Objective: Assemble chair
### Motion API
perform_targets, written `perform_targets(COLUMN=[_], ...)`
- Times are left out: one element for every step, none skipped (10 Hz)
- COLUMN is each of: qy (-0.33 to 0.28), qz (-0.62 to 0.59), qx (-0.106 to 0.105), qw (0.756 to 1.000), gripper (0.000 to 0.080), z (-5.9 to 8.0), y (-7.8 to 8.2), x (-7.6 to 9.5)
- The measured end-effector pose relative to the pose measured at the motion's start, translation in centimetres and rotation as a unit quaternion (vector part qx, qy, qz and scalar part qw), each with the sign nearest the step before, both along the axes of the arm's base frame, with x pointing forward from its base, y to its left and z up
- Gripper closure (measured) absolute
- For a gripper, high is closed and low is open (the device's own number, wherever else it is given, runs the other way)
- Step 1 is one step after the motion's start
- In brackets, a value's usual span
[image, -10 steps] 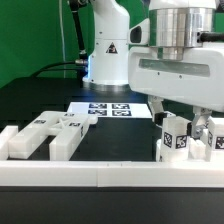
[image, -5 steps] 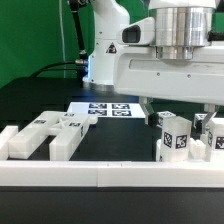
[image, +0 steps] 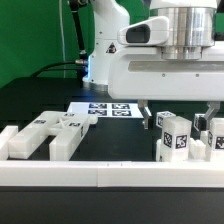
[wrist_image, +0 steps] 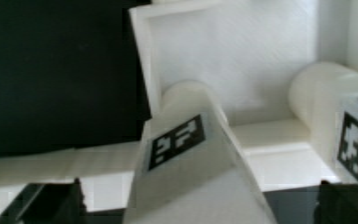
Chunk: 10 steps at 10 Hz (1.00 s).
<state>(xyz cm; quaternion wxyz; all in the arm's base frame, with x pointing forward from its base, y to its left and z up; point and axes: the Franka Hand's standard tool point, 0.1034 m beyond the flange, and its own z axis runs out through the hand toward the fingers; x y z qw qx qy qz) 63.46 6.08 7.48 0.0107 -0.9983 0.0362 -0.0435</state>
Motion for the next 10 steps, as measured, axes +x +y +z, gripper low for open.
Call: perform_targets(qy=[0.0, -0.001, -0.001, -0.001, -0.001, -0.001, -0.001, -0.001, -0.001, -0.001], qz=[0.026, 0.057, 0.095, 0.121, 0.132, 0.128, 0.128, 0.124, 0.121, 0.103], qx=[-0.002, -0.007, -0.013, -0.015, -0.016, -0.016, -0.016, -0.015, -0.015, -0.014], qw=[1.0, 0.998, 0.995, 0.992, 0.991, 0.992, 0.992, 0.992, 0.993, 0.995], gripper=[0.0151, 0.0151, 0.0151, 0.0151, 0.0151, 0.0151, 0.0271, 0.0408, 0.0408, 0.0509], z=[0.0, -0.02, -0.05, -0.06, -0.06, -0.06, -0.06, -0.06, -0.06, -0.07], y=[0.04, -0.01, -0.15, -0.24, -0.32, -0.32, -0.34, -0.34, -0.33, -0.33], x=[-0.01, -0.01, -0.01, -0.01, 0.0, 0.0, 0.0, 0.0, 0.0, -0.01])
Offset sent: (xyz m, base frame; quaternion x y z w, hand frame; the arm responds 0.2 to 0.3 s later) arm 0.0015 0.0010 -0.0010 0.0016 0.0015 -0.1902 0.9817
